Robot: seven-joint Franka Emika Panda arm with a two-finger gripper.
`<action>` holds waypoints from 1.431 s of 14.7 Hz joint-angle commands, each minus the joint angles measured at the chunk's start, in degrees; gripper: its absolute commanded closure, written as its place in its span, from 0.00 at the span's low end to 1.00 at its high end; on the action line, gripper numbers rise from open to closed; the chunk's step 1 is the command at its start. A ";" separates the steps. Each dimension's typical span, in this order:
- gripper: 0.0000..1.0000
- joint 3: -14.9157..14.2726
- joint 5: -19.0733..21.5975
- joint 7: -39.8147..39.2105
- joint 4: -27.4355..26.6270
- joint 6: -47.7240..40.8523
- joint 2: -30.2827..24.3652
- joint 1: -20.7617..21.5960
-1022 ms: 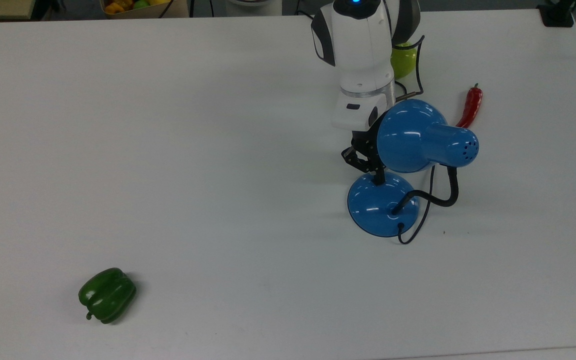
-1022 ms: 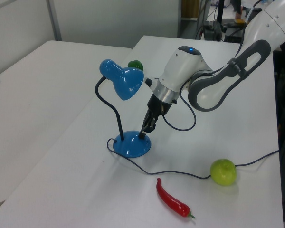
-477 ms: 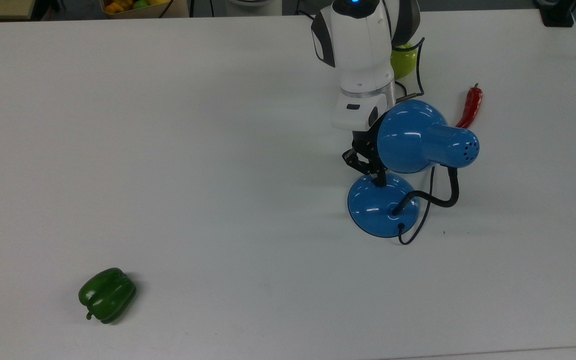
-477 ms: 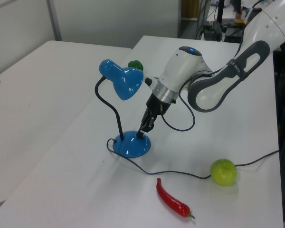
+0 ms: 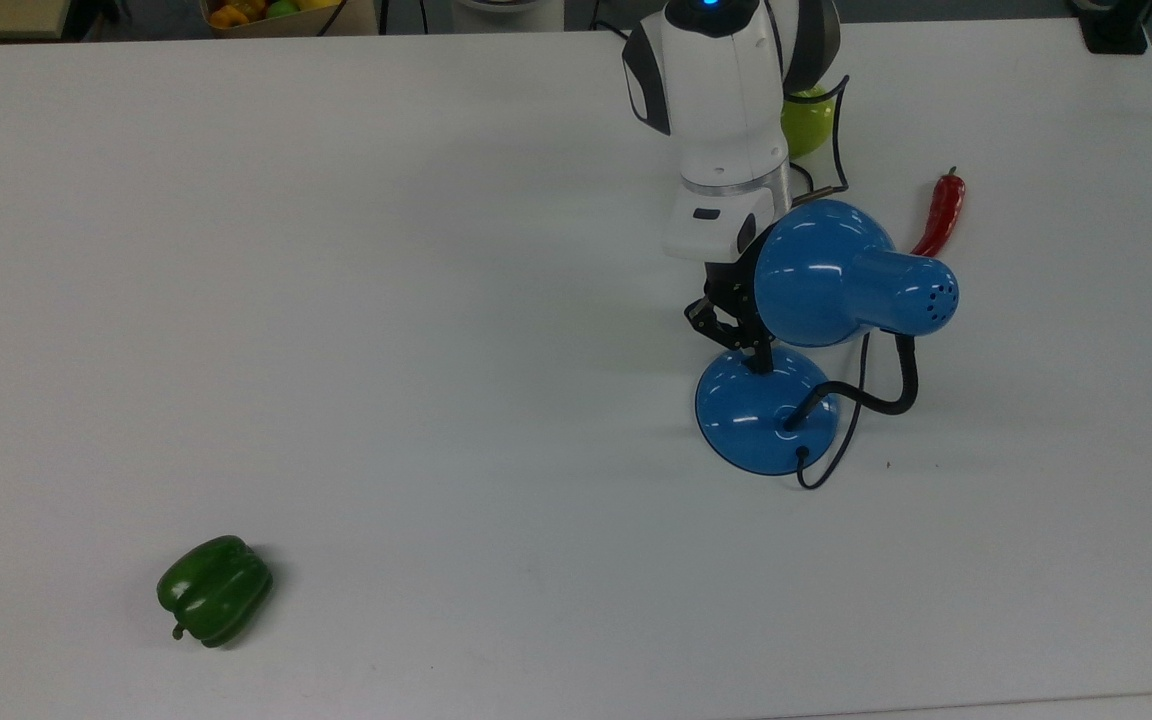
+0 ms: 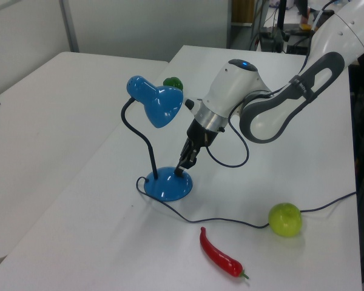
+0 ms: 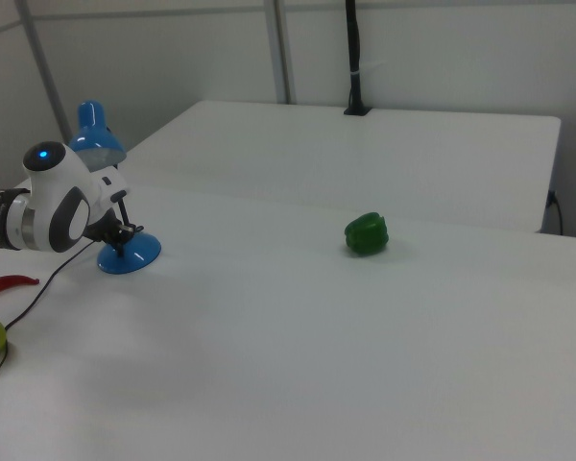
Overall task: Turn on desk lamp
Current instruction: 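Press down on the lamp base switch with the gripper, then lift the gripper up away from the lit lamp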
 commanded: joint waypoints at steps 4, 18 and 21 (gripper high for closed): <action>1.00 -0.40 -1.52 1.04 0.97 1.46 2.28 0.53; 1.00 -0.32 -1.17 1.48 -4.82 -0.29 -5.53 -1.23; 1.00 -0.40 -1.17 1.39 -5.18 -9.05 -9.22 -2.46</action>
